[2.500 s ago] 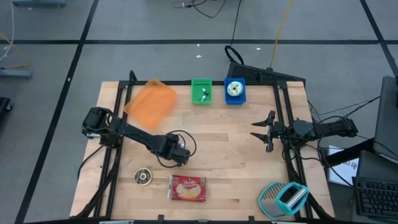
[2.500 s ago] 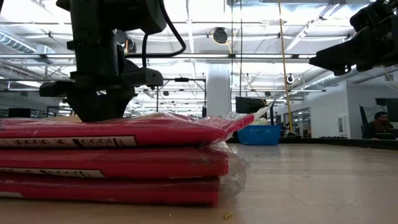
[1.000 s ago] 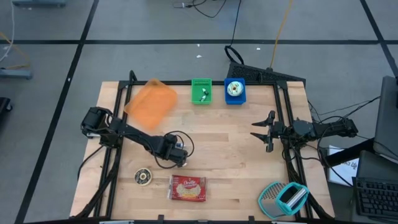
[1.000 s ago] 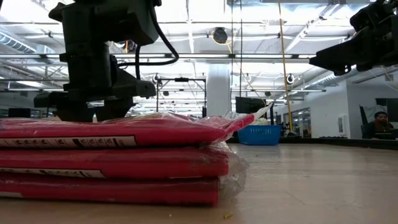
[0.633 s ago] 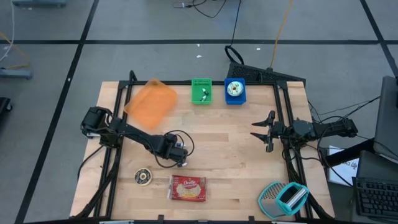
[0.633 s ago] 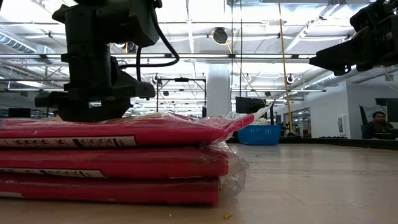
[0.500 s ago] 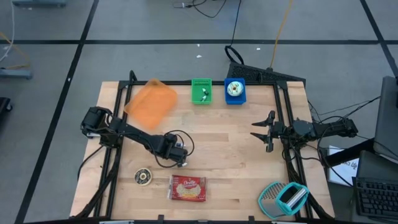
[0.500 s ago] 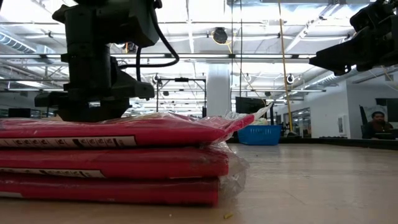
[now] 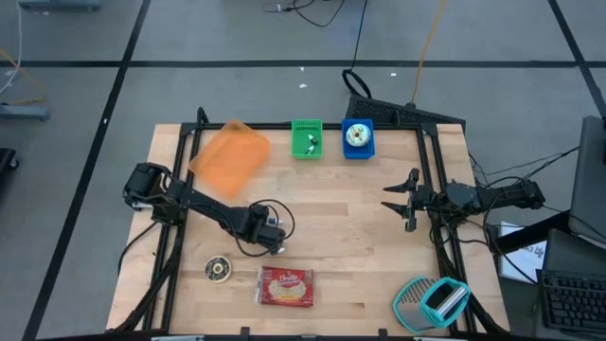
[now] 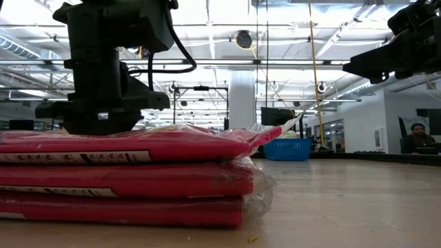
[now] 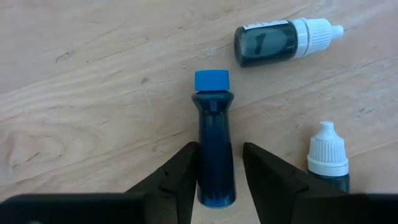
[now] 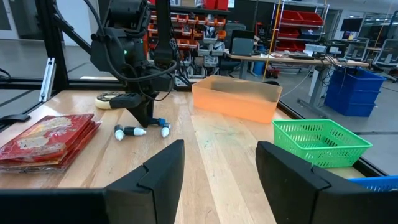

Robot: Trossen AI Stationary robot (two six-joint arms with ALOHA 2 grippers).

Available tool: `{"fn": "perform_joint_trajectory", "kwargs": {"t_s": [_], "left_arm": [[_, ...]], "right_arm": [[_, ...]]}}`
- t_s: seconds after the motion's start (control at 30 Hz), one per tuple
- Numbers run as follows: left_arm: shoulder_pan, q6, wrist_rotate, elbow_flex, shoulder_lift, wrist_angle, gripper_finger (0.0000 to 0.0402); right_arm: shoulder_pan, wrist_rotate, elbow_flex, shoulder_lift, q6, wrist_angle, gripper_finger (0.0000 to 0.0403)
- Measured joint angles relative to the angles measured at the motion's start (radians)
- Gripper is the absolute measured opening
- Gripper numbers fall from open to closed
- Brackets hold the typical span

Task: Pick & Place Food Item
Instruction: Put the blue food coloring bottle into the green bin

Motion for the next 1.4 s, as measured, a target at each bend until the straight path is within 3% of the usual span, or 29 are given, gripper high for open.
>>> {"fn": "perform_joint_trajectory", "kwargs": {"t_s": [0.37,0.73,1.2,1.4], "left_arm": [[0.017,0.000,-0.055,-0.001,0.001,0.003,0.0148],[0.024,0.001,-0.159,-0.004,0.005,-0.004,0.0127],[0.023,0.004,-0.061,-0.002,0.002,-0.003,0.0127],[0.022,0.004,-0.068,-0.002,0.001,-0.004,0.0127]], "right_arm": [[0.000,0.000,0.000,0.000,0.000,0.000,0.0187],[0.000,0.000,0.000,0.000,0.000,0.000,0.0187],[0.000,0.000,0.000,0.000,0.000,0.000,0.0187],[0.000,0.000,0.000,0.000,0.000,0.000,0.0187]]}}
